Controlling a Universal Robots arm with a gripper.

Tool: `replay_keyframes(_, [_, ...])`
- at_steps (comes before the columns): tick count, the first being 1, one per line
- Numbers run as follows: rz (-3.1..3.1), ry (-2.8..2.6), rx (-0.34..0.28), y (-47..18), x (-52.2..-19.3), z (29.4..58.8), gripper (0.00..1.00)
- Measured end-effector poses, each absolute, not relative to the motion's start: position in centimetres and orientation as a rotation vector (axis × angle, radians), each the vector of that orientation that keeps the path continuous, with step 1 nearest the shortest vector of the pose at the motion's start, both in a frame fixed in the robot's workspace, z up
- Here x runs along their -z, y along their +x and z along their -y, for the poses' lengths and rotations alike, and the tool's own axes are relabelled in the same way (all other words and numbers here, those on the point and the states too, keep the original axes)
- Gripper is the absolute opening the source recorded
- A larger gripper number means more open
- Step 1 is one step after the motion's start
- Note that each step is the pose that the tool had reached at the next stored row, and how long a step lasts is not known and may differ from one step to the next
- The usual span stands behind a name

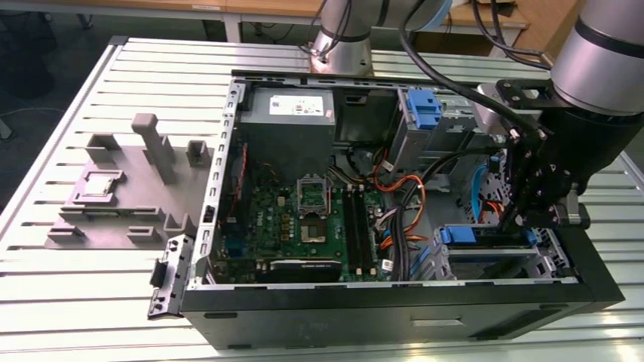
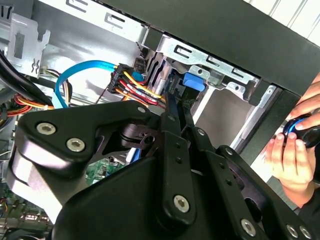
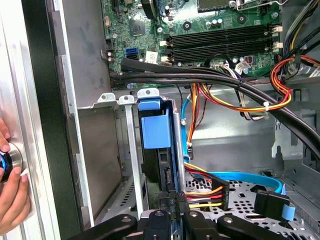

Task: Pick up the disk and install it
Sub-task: 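Insert the first disk wire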

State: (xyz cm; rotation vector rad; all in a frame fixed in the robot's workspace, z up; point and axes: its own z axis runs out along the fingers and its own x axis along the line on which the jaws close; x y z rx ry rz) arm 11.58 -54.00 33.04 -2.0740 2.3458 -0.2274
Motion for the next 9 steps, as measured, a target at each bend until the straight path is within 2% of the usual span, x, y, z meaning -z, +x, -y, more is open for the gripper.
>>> replay_keyframes(9, [-2.364,-2.062,0.221,11.68,-32.92,54.00,0.17])
